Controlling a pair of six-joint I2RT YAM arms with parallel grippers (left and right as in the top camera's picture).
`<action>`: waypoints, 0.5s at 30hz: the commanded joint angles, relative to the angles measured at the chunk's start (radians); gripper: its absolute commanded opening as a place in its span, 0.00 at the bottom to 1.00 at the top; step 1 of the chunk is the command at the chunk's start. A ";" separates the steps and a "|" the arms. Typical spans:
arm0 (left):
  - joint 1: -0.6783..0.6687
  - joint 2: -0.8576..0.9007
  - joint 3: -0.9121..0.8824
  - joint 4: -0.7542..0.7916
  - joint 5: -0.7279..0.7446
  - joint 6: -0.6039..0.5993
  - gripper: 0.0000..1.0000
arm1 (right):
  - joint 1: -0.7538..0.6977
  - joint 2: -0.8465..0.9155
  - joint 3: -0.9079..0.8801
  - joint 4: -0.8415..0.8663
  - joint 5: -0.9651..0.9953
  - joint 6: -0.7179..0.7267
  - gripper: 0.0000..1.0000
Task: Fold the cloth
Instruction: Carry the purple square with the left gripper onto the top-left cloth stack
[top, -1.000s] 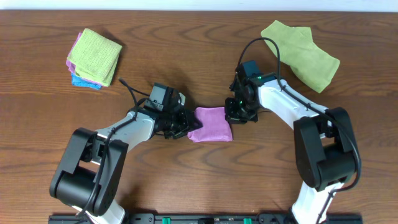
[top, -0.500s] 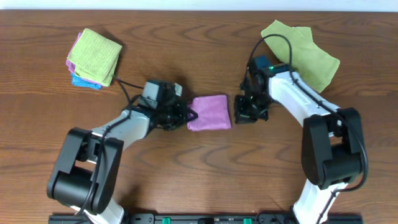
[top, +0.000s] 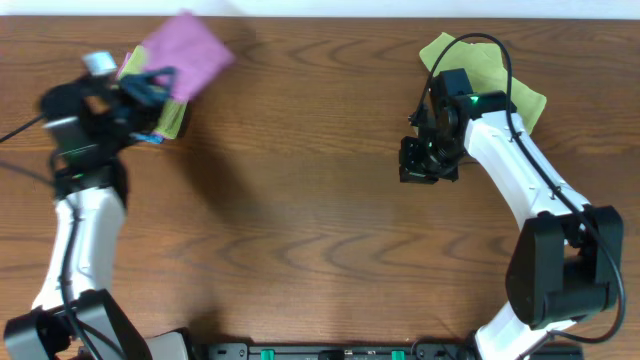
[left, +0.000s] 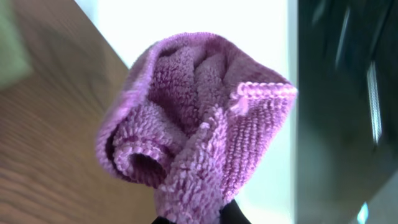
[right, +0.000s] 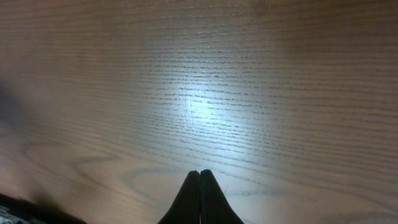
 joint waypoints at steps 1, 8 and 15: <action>0.085 0.035 0.002 0.008 0.009 -0.139 0.06 | -0.003 -0.017 0.020 0.005 0.008 -0.020 0.01; 0.127 0.109 0.003 0.059 -0.024 -0.145 0.06 | -0.003 -0.017 0.019 0.005 0.008 -0.020 0.01; 0.127 0.241 0.005 0.240 -0.026 -0.244 0.06 | -0.003 -0.017 0.019 -0.019 0.008 -0.020 0.02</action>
